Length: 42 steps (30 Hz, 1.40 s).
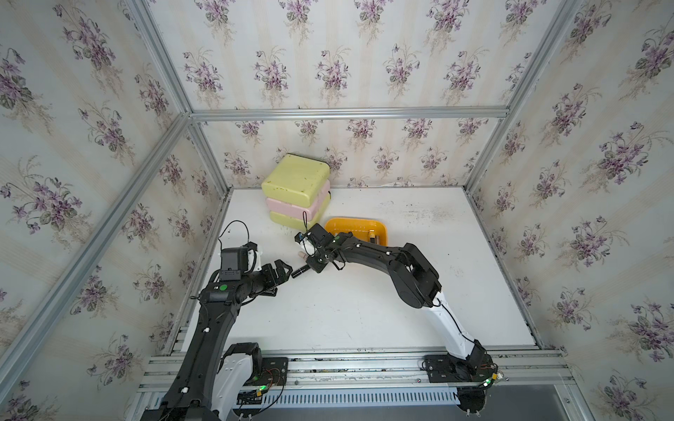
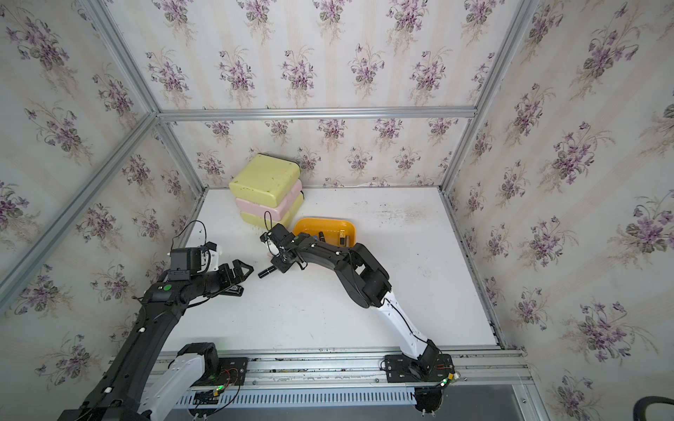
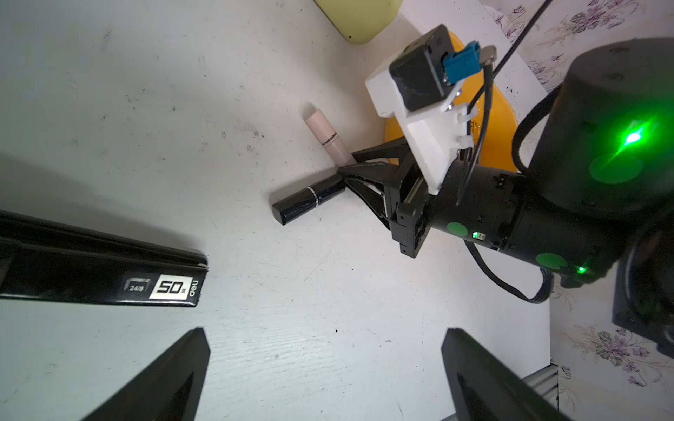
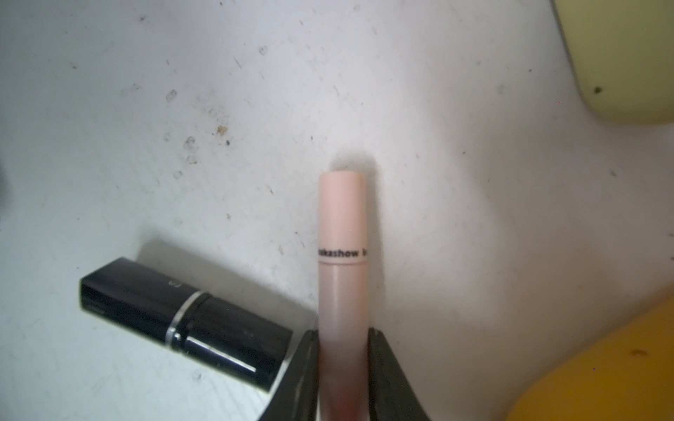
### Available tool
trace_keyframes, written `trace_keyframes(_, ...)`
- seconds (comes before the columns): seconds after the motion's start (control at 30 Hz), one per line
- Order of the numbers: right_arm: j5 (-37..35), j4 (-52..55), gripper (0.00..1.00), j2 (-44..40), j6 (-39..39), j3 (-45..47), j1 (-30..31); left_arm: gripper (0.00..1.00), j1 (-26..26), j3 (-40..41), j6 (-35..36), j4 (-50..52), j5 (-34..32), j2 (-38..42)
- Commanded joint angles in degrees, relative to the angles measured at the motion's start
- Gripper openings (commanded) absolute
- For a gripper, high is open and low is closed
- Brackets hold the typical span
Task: Put the lipstick into the storage box
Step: Pick up the lipstick at the center of the board.
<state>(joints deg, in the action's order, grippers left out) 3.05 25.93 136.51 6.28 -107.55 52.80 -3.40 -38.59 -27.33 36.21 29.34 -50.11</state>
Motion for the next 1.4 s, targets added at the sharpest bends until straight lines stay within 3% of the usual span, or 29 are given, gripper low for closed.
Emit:
trace_keyframes(0.0,0.72,3.6,0.22,0.71,-0.13,0.58,-0.32,1.0,-0.12,-0.35,0.78,-0.86,0.63,-0.24)
trace_keyframes(0.13,0.9,3.18,0.16,-0.41,-0.48,1.74,-0.63,1.0,-0.09,-0.44,0.42,-1.27,1.06,-0.56)
trace_keyframes(0.57,5.42,-4.34,0.14,-10.87,-5.44,8.33,-1.97,1.0,-0.12,-1.8,-0.16,-2.69,4.66,0.92)
trace_keyframes(0.8,14.06,-11.65,0.14,-21.32,-12.39,16.92,-4.66,1.0,-0.11,-1.32,-3.11,-9.15,11.11,3.64)
trace_keyframes(1.0,25.61,-21.39,0.14,-31.56,-21.16,29.07,-9.57,1.0,0.37,1.15,-10.14,-24.04,21.17,4.63)
trace_keyframes(1.17,36.93,-31.0,0.14,-39.28,-29.58,39.92,-15.01,1.0,6.54,0.25,-10.8,-33.08,22.35,2.45)
trace_keyframes(1.37,45.57,-37.74,0.14,-48.28,-36.04,49.68,-23.61,0.99,17.94,-4.09,-9.84,-39.71,15.65,-7.02)
